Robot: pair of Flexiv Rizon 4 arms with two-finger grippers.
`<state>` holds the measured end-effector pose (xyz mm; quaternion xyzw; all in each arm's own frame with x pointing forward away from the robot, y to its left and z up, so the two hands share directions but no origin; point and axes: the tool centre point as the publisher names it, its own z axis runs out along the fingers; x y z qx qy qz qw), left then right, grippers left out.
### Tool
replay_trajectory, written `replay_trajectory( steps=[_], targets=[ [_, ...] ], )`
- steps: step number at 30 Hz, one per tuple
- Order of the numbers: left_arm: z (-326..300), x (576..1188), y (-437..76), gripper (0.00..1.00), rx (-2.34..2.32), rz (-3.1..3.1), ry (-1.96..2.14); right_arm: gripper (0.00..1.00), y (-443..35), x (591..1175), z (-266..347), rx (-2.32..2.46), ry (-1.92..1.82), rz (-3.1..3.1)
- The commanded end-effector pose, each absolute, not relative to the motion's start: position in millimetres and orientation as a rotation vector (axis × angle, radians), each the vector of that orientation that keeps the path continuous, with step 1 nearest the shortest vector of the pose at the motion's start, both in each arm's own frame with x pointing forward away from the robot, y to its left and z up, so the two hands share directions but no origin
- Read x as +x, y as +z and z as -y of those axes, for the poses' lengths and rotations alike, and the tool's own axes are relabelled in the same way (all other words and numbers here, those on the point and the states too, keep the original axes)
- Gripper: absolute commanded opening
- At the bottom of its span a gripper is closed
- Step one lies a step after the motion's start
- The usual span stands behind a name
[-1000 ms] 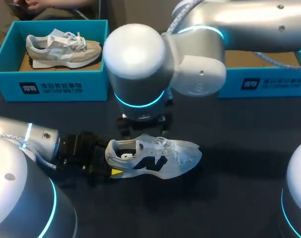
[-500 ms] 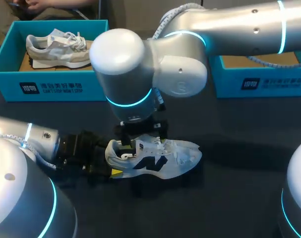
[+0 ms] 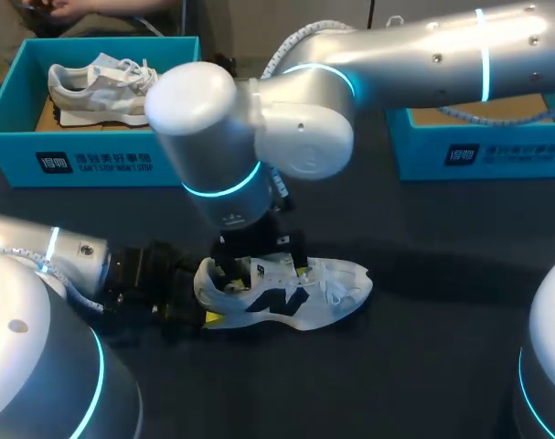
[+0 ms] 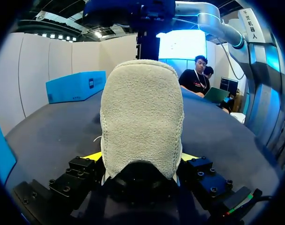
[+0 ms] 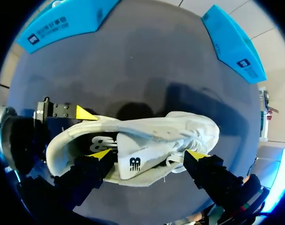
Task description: Take the shoe out of the shoebox, open the shoe tongue, remove and reinsert the insole, then place the shoe into the shoebox
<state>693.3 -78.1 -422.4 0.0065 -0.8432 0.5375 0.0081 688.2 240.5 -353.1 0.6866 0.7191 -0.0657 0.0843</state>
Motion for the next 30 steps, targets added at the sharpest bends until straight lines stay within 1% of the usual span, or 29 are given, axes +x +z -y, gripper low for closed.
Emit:
replay_trajectory(
  steps=[1, 10, 11, 12, 14, 16, 18, 19, 21, 22, 23, 30],
  targets=[
    [80.0, 693.6, -423.2, 0.00, 0.020, 2.637, 1.676, 1.00, -353.5, 683.4, -246.9, 2.056, -0.307, -1.977],
    [80.0, 693.6, -423.2, 0.00, 0.020, 2.637, 1.676, 1.00, -344.1, 683.9, -232.8, 2.049, -0.397, -1.895],
    [80.0, 693.6, -423.2, 0.00, 0.020, 2.637, 1.676, 0.94, -341.5, 684.2, -229.9, 2.048, -0.402, -1.894],
    [80.0, 693.6, -423.2, 0.00, 0.020, 2.637, 1.676, 0.81, -339.6, 684.3, -228.1, 2.047, -0.403, -1.889],
    [80.0, 693.6, -423.2, 0.00, 0.020, 2.637, 1.676, 0.51, -334.8, 684.5, -224.6, 2.041, -0.410, -1.881],
    [80.0, 693.6, -423.2, 0.00, 0.020, 2.637, 1.676, 0.45, -330.6, 685.0, -223.3, 2.039, -0.408, -1.880],
    [80.0, 693.6, -423.2, 0.00, 0.020, 2.637, 1.676, 0.36, -324.8, 685.8, -225.2, 2.027, -0.413, -1.880],
    [80.0, 693.6, -423.2, 0.00, 0.020, 2.637, 1.676, 0.27, -323.3, 686.2, -224.2, 2.024, -0.414, -1.881],
    [80.0, 693.6, -423.2, 0.00, 0.020, 2.637, 1.676, 0.15, -321.4, 686.9, -222.6, 2.019, -0.413, -1.884],
    [80.0, 693.6, -423.2, 0.00, 0.020, 2.637, 1.676, 0.04, -320.4, 687.4, -221.8, 2.015, -0.410, -1.889],
    [80.0, 693.6, -423.2, 0.00, 0.020, 2.637, 1.676, 0.00, -319.6, 687.8, -221.3, 2.012, -0.409, -1.892],
    [80.0, 693.6, -423.2, 0.00, 0.020, 2.637, 1.676, 0.00, -318.4, 692.8, -216.5, 1.982, -0.340, -1.974]
  ],
)
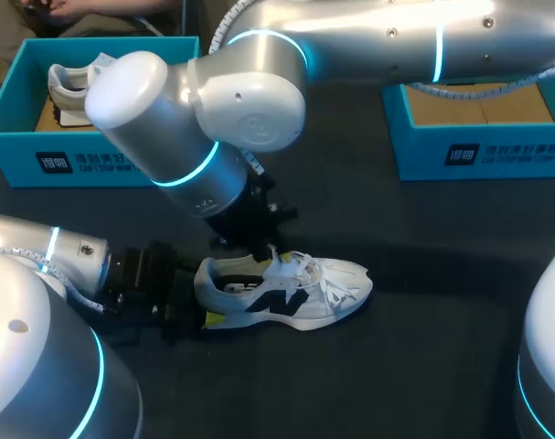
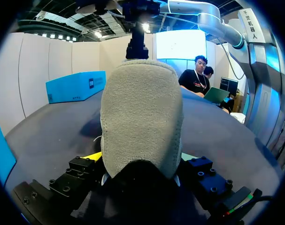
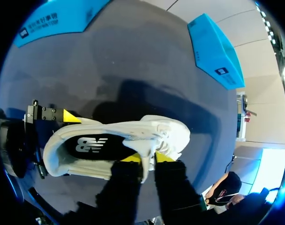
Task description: Take the shoe out of the shoebox, open the shoe tongue, remove and reinsert the insole, then place the shoe into the shoebox
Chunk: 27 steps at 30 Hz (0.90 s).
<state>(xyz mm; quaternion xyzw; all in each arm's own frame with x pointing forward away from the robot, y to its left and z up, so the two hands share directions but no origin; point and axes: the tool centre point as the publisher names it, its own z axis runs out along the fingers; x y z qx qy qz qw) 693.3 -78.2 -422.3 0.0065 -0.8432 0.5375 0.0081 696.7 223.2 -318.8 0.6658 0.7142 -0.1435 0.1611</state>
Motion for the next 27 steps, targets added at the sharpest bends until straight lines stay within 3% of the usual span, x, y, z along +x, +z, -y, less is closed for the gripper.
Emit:
replay_trajectory(
  steps=[1, 27],
  targets=[
    [80.0, 693.6, -423.2, 0.00, 0.020, 2.637, 1.676, 0.00, -319.0, 694.0, -214.9, 1.977, -0.323, -1.993],
    [80.0, 693.6, -423.2, 0.00, 0.020, 2.637, 1.676, 0.00, -310.7, 701.5, -137.7, 1.914, -0.179, -2.149]
  ],
)
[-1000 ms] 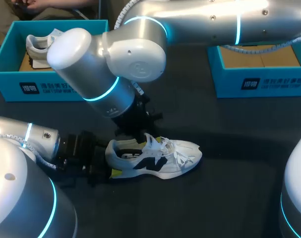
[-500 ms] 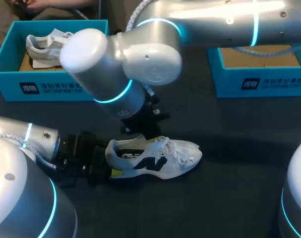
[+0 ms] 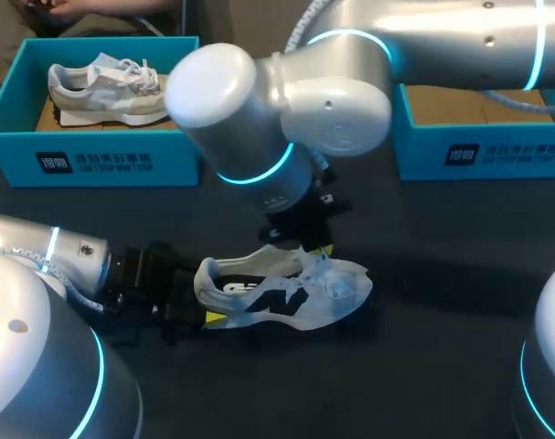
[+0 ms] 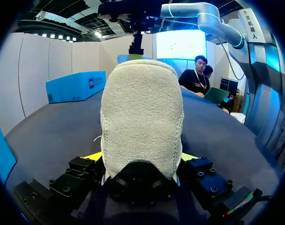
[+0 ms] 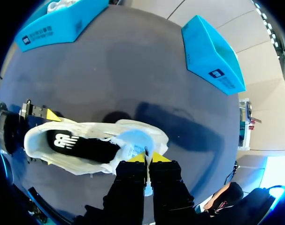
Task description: Take the shoe out of the shoebox, open the shoe tongue, remove and reinsert the insole, then place the shoe into the shoebox
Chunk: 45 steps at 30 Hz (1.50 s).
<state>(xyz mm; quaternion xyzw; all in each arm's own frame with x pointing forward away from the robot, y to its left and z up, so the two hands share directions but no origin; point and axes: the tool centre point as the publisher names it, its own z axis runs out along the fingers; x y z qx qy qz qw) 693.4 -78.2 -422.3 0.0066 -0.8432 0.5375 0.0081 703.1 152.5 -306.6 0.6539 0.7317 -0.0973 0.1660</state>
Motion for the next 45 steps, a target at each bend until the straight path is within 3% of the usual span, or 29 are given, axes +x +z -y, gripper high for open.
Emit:
replay_trajectory(
  steps=[1, 18, 19, 23, 26, 29, 42, 45],
  targets=[
    [80.0, 693.6, -423.2, 0.00, 0.020, 2.637, 1.676, 0.00, -313.8, 701.4, -134.2, 1.923, -0.182, -2.150],
    [80.0, 693.6, -423.2, 0.00, 0.020, 2.637, 1.676, 0.00, -366.5, 701.2, -93.2, 1.948, -0.181, -2.161],
    [80.0, 693.6, -423.2, 0.00, 0.020, 2.637, 1.676, 0.09, -369.4, 701.2, -92.5, 1.948, -0.182, -2.161],
    [80.0, 693.6, -423.2, 0.00, 0.020, 2.637, 1.676, 0.16, -377.9, 701.1, -92.0, 1.953, -0.191, -2.176],
    [80.0, 693.6, -423.2, 0.00, 0.020, 2.637, 1.676, 0.38, -380.7, 700.4, -91.7, 1.952, -0.206, -2.179],
    [80.0, 693.6, -423.2, 0.00, 0.020, 2.637, 1.676, 0.45, -378.0, 698.0, -89.9, 1.960, -0.223, -2.168],
    [80.0, 693.6, -423.2, 0.00, 0.020, 2.637, 1.676, 0.49, -326.7, 703.1, -101.1, 1.889, -0.216, -2.101],
    [80.0, 693.6, -423.2, 0.00, 0.020, 2.637, 1.676, 0.58, -316.5, 706.0, -106.4, 1.866, -0.214, -2.091]
  ],
)
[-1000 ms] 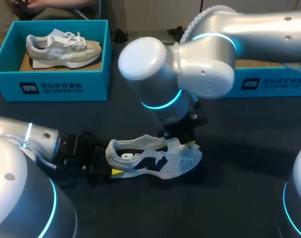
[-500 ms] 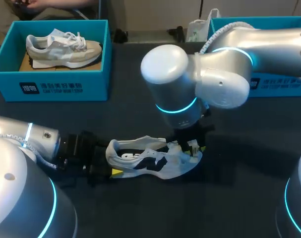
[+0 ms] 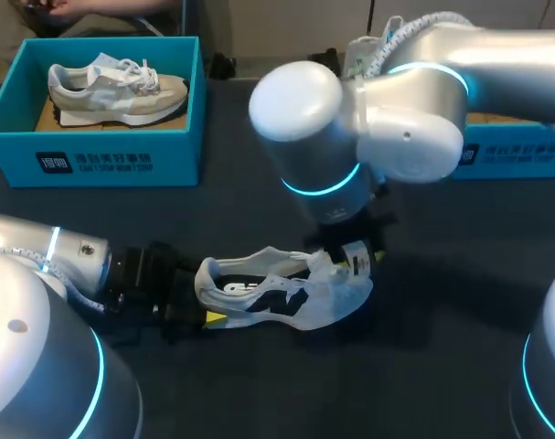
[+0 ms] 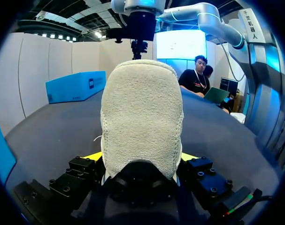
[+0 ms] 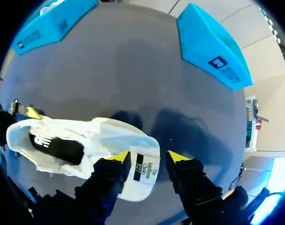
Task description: Take the shoe out of the shoebox, open the shoe tongue, remove and reinsert the insole, then place the shoe into the shoebox
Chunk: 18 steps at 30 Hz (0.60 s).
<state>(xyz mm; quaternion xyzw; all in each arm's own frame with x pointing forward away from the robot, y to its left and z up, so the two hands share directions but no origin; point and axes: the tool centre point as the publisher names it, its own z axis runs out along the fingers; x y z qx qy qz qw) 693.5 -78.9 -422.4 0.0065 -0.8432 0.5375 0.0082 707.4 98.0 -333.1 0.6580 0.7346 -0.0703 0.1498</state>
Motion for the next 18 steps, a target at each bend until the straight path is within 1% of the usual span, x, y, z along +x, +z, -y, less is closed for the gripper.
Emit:
replay_trajectory(
  steps=[1, 3, 7, 12, 15, 17, 18],
  targets=[
    [80.0, 693.6, -423.2, 0.00, 0.020, 2.637, 1.676, 0.62, -313.3, 706.9, -107.5, 1.860, -0.214, -2.087],
    [80.0, 693.6, -423.2, 0.00, 0.020, 2.637, 1.676, 0.69, -303.5, 708.7, -111.1, 1.843, -0.208, -2.076],
    [80.0, 693.6, -423.2, 0.00, 0.020, 2.637, 1.676, 0.80, -284.4, 713.3, -119.1, 1.798, -0.211, -2.060],
    [80.0, 693.6, -423.2, 0.00, 0.020, 2.637, 1.676, 0.89, -262.3, 720.3, -128.5, 1.737, -0.205, -2.054],
    [80.0, 693.6, -423.2, 0.00, 0.020, 2.637, 1.676, 0.93, -249.1, 724.6, -136.3, 1.689, -0.194, -2.063],
    [80.0, 693.6, -423.2, 0.00, 0.020, 2.637, 1.676, 0.93, -239.9, 727.8, -144.0, 1.637, -0.175, -2.085],
    [80.0, 693.6, -423.2, 0.00, 0.020, 2.637, 1.676, 0.95, -235.7, 729.4, -147.5, 1.599, -0.161, -2.103]
  ],
)
